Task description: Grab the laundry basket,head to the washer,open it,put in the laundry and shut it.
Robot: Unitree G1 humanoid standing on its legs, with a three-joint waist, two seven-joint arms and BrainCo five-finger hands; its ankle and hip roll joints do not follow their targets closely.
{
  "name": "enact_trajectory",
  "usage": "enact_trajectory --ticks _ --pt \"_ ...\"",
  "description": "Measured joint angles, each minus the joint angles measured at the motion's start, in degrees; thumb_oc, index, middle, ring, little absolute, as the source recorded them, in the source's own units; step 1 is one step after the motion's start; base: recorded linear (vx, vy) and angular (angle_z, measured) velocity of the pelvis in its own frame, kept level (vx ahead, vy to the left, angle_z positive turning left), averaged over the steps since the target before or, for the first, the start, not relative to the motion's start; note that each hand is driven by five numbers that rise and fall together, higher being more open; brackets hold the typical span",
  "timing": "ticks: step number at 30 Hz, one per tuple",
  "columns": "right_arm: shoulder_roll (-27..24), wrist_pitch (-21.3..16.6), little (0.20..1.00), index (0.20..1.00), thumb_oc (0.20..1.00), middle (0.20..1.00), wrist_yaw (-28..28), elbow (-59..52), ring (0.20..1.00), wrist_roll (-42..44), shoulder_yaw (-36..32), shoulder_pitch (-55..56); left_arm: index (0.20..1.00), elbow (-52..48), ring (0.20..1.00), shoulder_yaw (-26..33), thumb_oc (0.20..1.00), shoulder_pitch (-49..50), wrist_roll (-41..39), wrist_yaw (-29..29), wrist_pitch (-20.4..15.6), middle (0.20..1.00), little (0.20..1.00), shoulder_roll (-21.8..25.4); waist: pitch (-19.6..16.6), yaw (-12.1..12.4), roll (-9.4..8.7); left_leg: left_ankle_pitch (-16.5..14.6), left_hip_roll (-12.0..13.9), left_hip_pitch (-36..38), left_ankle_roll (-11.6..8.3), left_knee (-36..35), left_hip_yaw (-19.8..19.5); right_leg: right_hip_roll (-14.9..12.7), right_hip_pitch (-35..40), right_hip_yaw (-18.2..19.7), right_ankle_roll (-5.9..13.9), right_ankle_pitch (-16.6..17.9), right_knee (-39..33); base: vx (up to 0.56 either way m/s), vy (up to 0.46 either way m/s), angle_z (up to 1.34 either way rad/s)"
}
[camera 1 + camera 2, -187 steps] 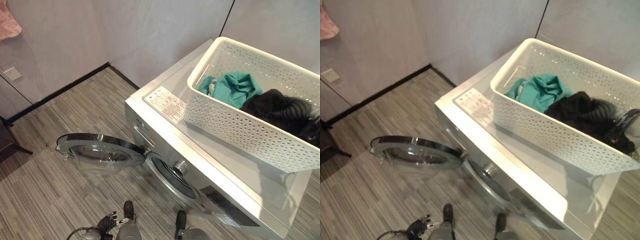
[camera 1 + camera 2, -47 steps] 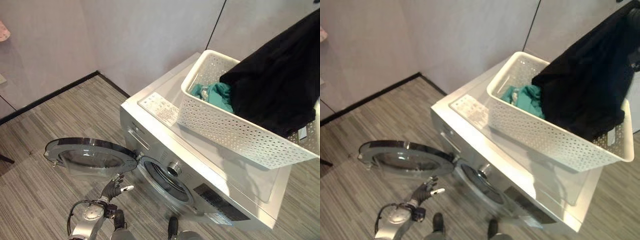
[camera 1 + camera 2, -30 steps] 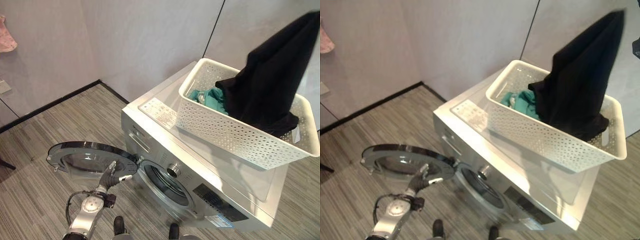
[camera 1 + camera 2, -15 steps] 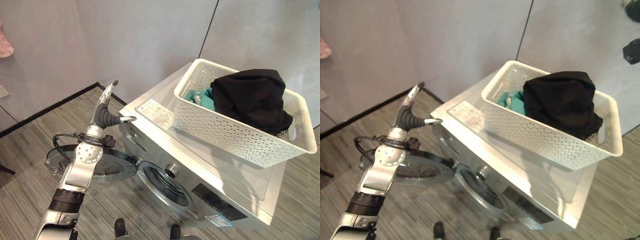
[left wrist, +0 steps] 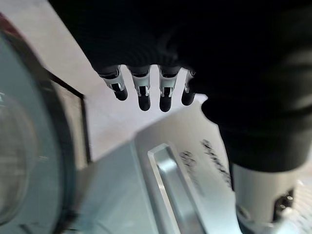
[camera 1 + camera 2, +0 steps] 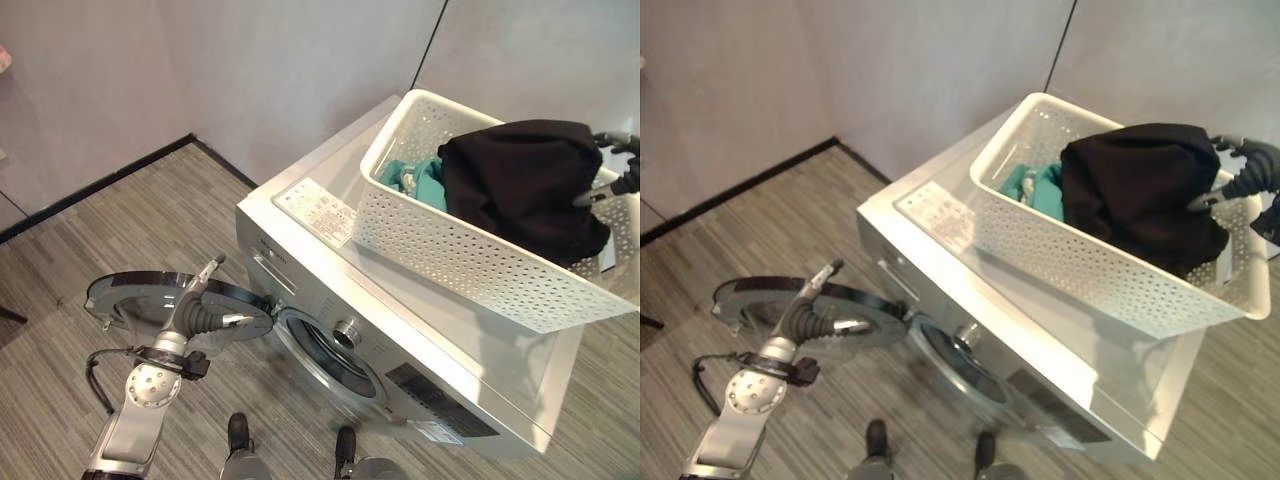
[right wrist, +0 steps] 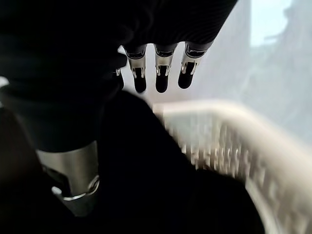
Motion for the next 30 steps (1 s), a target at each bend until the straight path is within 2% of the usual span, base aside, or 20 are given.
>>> enact_trajectory --ticks 4,17,18,20,22,24,28,29,30 --pt "-0.18 -0.05 1.000 1.000 1.000 1.000 0.20 0.21 1.000 0.26 -1.07 0.15 1.000 -1.86 1.000 -0.19 1.000 0.12 -4.04 -0.95 -0.04 1.000 1.000 -0.03 1.24 0.76 -0.30 0.03 -0.16 -0.53 -0.06 0.01 -0.49 -0.07 -0.21 -0.55 0.06 -0.02 0.00 -0.01 0.002 0.07" --pt "0.40 -0.47 1.000 1.000 1.000 1.000 0.07 -3.84 1.000 0.23 -0.72 -2.10 1.000 -1.87 1.000 -1.53 1.000 -1.44 -6.24 -1.05 -0.05 1.000 1.000 -0.16 1.76 2.09 0.37 0.04 -0.80 -1.74 -0.10 0.01 -1.17 -0.67 -0.91 -1.44 0.27 -0.41 0.01 0.00 0.006 0.04" --pt "1.55 -0.32 1.000 1.000 1.000 1.000 0.06 -4.50 1.000 0.19 -1.86 -0.78 1.000 -1.90 1.000 -1.59 1.000 -1.10 -6.29 -1.05 -0.05 1.000 1.000 -0.15 1.80 2.28 0.31 0.05 -0.78 -1.71 -0.11 0.00 -1.18 -0.61 -0.86 -1.44 0.39 -0.49 0.01 0.00 0.000 0.00" --pt "7.54 -0.34 1.000 1.000 1.000 1.000 0.32 -5.17 1.000 0.34 -3.67 5.27 1.000 -1.90 1.000 -2.08 1.000 -0.74 -6.32 -1.25 -0.04 1.000 1.000 -0.16 1.98 2.56 -0.36 0.06 -0.55 -1.80 -0.13 0.01 -1.30 -0.35 -0.90 -1.52 0.37 -0.61 0.01 0.00 -0.016 0.01" --pt "8.53 -0.17 1.000 1.000 1.000 1.000 2.27 -3.95 1.000 0.40 -4.92 6.70 1.000 -1.93 1.000 -1.91 1.000 0.47 -6.33 -1.28 -0.02 1.000 1.000 0.07 2.07 2.76 -0.65 0.06 -0.51 -2.01 -0.12 0.00 -1.41 -0.32 -1.01 -1.58 0.37 -0.62 0.01 0.00 -0.032 0.02" --pt "11.51 0.09 1.000 1.000 1.000 1.000 3.28 0.74 1.000 0.41 -11.02 12.78 1.000 -1.98 1.000 -3.64 1.000 0.87 -6.35 -1.43 -0.01 1.000 1.000 0.93 1.91 3.84 -1.26 0.00 -0.44 -2.58 -0.07 0.00 -2.27 -0.11 -1.15 -2.09 0.24 -0.77 0.00 -0.01 -0.033 0.13" --pt "13.77 0.75 1.000 1.000 1.000 1.000 3.62 6.84 1.000 0.27 -12.78 13.71 1.000 -1.90 1.000 -4.71 1.000 1.11 -6.34 -1.49 0.15 1.000 1.000 2.33 1.57 4.99 -2.10 0.04 -0.52 -2.86 -0.08 0.00 -2.77 -0.17 -1.14 -2.15 0.36 -0.91 -0.01 0.00 -0.009 0.08" --pt "14.14 1.17 0.903 0.903 0.903 0.903 3.66 7.91 0.903 0.31 -13.28 13.57 1.000 -1.90 1.000 -4.75 1.000 1.09 -6.34 -1.47 0.17 1.000 1.000 2.77 1.58 5.04 -2.09 0.03 -0.61 -2.84 -0.09 -0.01 -2.77 -0.34 -1.14 -2.10 0.49 -0.94 -0.02 0.00 0.000 0.00" --pt "14.43 1.29 0.200 0.200 0.200 0.200 3.65 8.06 0.200 0.14 -13.29 13.41 1.000 -1.90 1.000 -4.79 1.000 1.14 -6.36 -1.48 0.18 1.000 1.000 3.23 1.57 5.04 -2.08 -0.02 -0.69 -2.83 -0.14 -0.02 -2.72 -0.45 -1.14 -2.02 0.52 -0.94 -0.02 0.00 0.000 0.00"
